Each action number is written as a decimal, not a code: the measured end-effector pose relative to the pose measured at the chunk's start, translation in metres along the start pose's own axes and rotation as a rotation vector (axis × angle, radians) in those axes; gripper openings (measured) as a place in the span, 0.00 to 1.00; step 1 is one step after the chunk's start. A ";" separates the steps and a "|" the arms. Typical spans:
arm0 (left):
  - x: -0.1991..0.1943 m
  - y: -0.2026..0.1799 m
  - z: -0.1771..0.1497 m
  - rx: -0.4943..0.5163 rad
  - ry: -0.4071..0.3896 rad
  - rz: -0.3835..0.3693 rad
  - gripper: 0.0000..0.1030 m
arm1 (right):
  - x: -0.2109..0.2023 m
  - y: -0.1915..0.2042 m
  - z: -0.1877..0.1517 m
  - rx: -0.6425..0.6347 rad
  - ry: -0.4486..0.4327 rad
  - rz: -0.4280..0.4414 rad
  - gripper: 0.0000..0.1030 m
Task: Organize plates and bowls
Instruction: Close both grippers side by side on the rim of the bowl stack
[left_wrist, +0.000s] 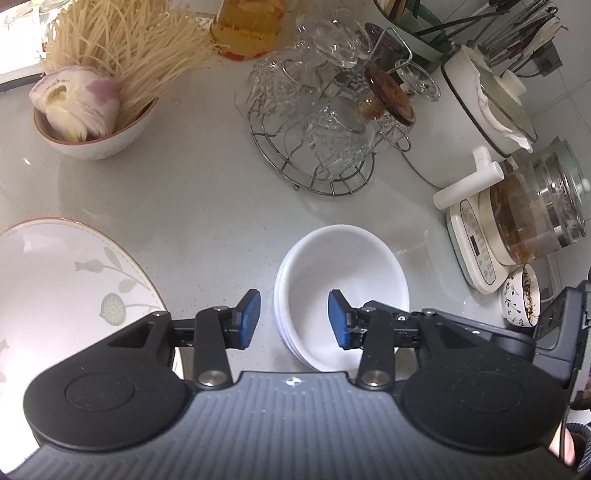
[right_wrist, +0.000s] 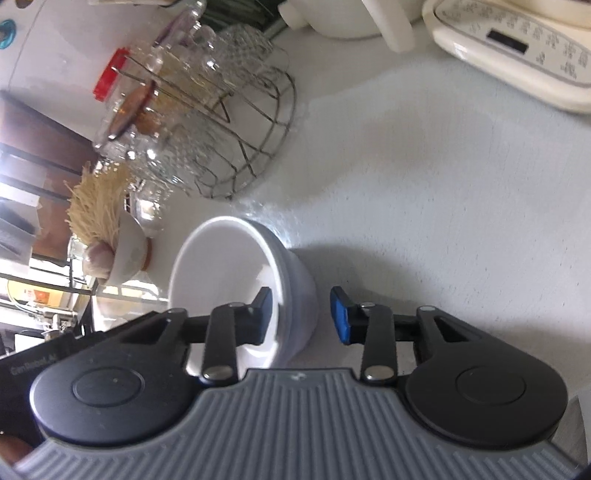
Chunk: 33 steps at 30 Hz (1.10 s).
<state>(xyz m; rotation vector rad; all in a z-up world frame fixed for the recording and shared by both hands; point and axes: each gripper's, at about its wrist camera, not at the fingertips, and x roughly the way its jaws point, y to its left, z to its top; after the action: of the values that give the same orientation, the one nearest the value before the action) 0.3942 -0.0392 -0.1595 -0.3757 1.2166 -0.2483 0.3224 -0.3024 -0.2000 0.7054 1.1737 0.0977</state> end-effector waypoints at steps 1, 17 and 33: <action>0.001 -0.001 0.000 0.003 0.004 0.001 0.45 | 0.000 0.000 -0.001 0.000 -0.001 0.004 0.32; 0.020 -0.015 -0.017 -0.005 0.061 0.006 0.45 | -0.011 -0.007 -0.006 0.032 0.023 0.002 0.15; 0.056 -0.035 -0.027 0.095 0.132 0.013 0.43 | -0.037 -0.030 -0.011 0.058 -0.011 -0.032 0.15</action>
<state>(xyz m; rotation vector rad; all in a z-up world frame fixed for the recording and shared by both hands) 0.3880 -0.0966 -0.2018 -0.2720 1.3317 -0.3225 0.2897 -0.3368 -0.1893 0.7366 1.1810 0.0329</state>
